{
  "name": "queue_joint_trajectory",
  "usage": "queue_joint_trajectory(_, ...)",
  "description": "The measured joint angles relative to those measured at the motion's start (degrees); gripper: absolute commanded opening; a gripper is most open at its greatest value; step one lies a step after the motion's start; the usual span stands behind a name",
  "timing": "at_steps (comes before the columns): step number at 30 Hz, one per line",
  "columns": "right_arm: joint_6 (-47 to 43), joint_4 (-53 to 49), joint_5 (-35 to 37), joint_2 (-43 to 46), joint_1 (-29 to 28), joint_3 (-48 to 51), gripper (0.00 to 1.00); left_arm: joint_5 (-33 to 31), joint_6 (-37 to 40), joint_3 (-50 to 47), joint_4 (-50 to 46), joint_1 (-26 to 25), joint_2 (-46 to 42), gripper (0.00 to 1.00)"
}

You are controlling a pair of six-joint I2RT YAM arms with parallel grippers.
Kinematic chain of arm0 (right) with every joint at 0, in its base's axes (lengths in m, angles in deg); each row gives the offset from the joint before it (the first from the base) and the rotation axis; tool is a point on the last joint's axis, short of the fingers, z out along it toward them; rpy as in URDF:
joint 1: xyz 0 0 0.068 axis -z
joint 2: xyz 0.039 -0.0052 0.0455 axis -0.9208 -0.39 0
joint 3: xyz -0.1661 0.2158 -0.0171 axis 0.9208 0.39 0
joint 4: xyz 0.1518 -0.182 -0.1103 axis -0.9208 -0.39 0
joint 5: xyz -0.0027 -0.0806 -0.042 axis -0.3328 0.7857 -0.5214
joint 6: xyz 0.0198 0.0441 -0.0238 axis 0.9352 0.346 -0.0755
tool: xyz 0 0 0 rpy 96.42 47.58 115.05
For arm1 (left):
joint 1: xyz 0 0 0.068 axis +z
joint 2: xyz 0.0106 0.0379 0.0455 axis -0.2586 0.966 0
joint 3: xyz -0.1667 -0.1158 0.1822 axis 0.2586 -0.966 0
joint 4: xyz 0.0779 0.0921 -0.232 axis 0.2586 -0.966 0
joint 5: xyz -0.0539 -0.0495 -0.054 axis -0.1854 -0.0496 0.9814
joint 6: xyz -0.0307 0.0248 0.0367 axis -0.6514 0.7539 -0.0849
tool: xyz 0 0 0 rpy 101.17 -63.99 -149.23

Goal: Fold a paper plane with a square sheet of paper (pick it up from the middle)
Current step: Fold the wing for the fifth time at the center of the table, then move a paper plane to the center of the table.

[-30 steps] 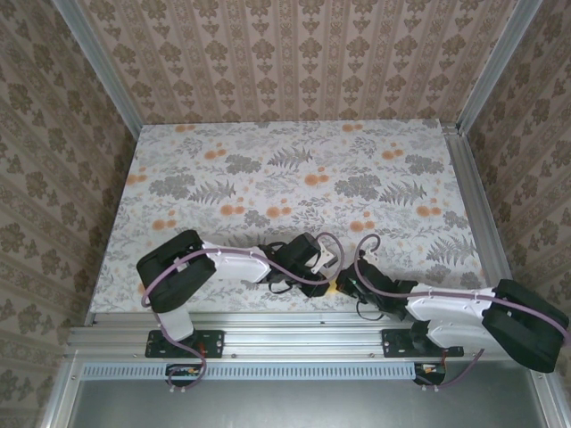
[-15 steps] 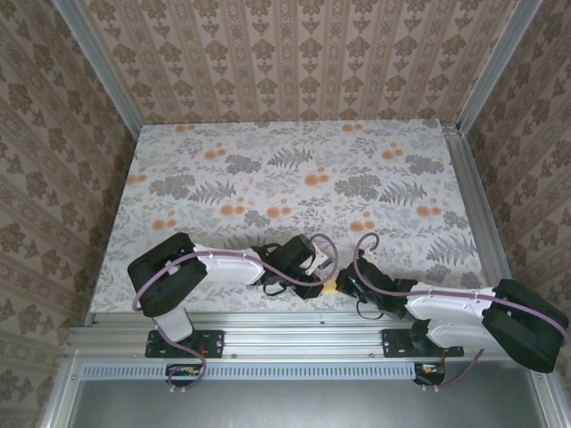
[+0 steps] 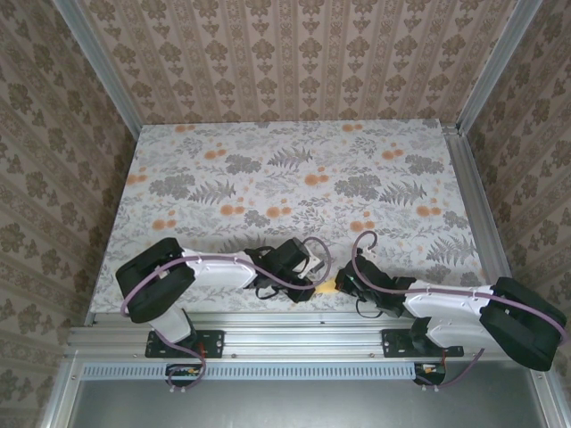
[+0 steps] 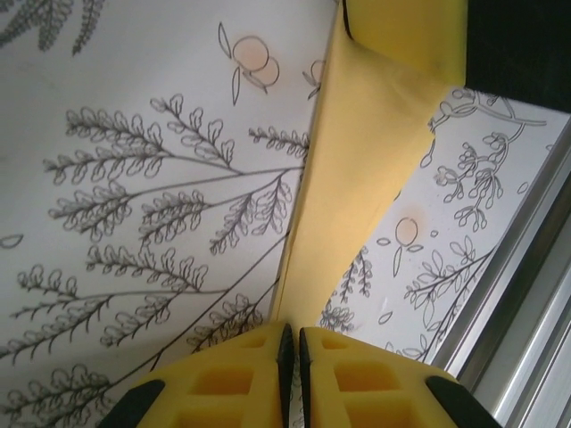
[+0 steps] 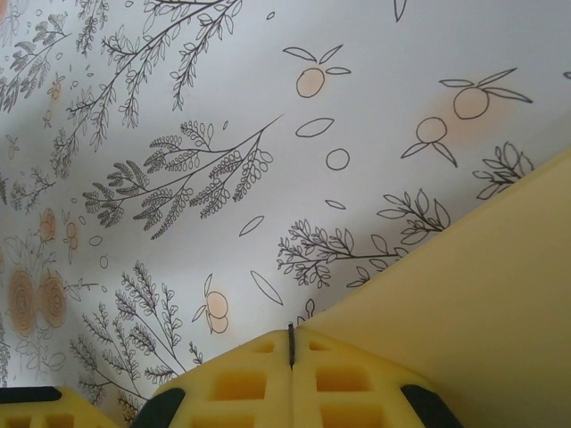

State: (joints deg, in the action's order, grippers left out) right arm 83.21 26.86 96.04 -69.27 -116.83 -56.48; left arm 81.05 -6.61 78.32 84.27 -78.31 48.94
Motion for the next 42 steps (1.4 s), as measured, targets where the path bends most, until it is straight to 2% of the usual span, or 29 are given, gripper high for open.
queue_joint_trajectory(8,-1.0,-0.1,-0.2,-0.1,0.1,-0.1,0.0,-1.2,0.0,-0.5,-2.4,-0.4,-1.4,0.15)
queue_joint_trajectory(22,-3.4,-2.1,-0.2,1.4,1.2,-0.5,0.0,-2.1,0.0,3.8,-13.8,-0.4,-4.4,0.15)
queue_joint_trajectory(29,-4.4,-3.7,-1.7,2.9,2.1,-0.5,0.0,1.5,-0.1,9.4,-8.2,0.4,-3.8,0.14)
queue_joint_trajectory(35,-4.7,-4.7,-4.6,5.5,4.3,0.5,0.0,6.1,-1.1,9.7,-1.6,0.4,2.6,0.14)
queue_joint_trajectory(42,-5.0,-4.9,-8.5,6.4,7.3,0.8,0.0,8.6,-1.3,9.7,1.0,0.3,6.0,0.14)
